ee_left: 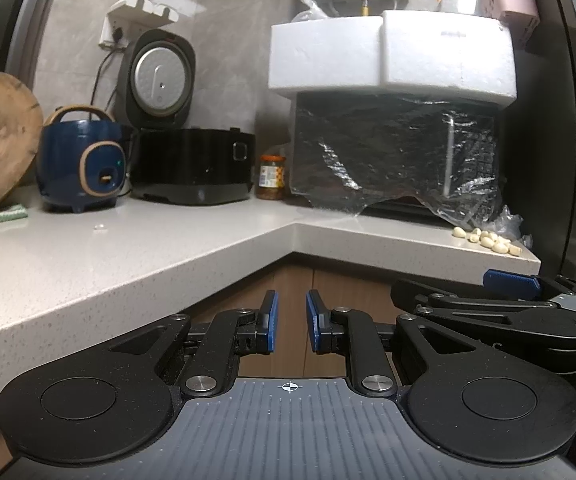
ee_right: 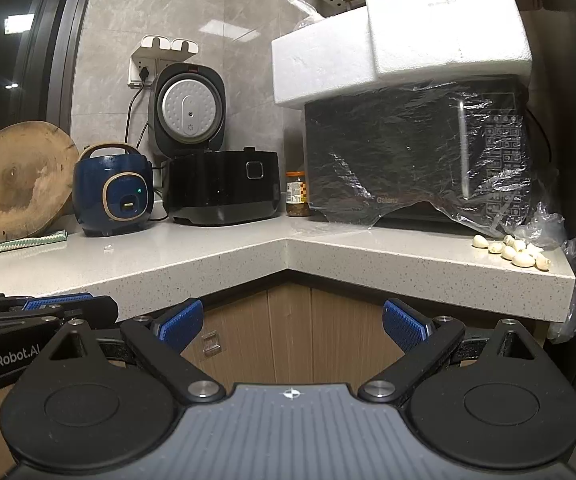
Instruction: Collect trash
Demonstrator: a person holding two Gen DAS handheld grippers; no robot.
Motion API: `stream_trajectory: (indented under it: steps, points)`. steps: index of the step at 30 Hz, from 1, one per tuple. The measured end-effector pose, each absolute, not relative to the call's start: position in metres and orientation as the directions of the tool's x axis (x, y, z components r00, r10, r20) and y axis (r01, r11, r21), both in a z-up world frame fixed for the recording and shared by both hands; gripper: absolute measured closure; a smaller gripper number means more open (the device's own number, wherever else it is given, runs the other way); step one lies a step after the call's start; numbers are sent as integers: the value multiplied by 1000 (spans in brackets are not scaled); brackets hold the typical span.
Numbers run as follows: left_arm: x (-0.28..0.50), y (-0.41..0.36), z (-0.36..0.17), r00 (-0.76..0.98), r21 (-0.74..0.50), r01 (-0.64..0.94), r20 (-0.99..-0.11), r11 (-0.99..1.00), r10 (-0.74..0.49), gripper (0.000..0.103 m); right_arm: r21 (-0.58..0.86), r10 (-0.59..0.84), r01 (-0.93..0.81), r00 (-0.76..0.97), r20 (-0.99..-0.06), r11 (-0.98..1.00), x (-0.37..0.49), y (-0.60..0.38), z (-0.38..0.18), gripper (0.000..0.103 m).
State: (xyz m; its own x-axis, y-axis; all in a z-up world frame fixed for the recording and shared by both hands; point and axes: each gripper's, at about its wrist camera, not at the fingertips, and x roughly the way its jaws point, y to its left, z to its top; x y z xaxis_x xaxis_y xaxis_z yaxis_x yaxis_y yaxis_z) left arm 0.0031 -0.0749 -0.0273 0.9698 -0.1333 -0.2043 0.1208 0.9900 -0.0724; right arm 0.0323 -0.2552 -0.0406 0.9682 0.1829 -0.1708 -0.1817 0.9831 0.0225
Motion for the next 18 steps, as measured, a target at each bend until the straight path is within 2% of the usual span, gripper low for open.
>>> stream_trajectory:
  steps: [18]
  points:
    - [11,-77,-32,969,-59,106,-218,993,-117,83,11,178,-179,969,-171,984,33,-254,-41,6]
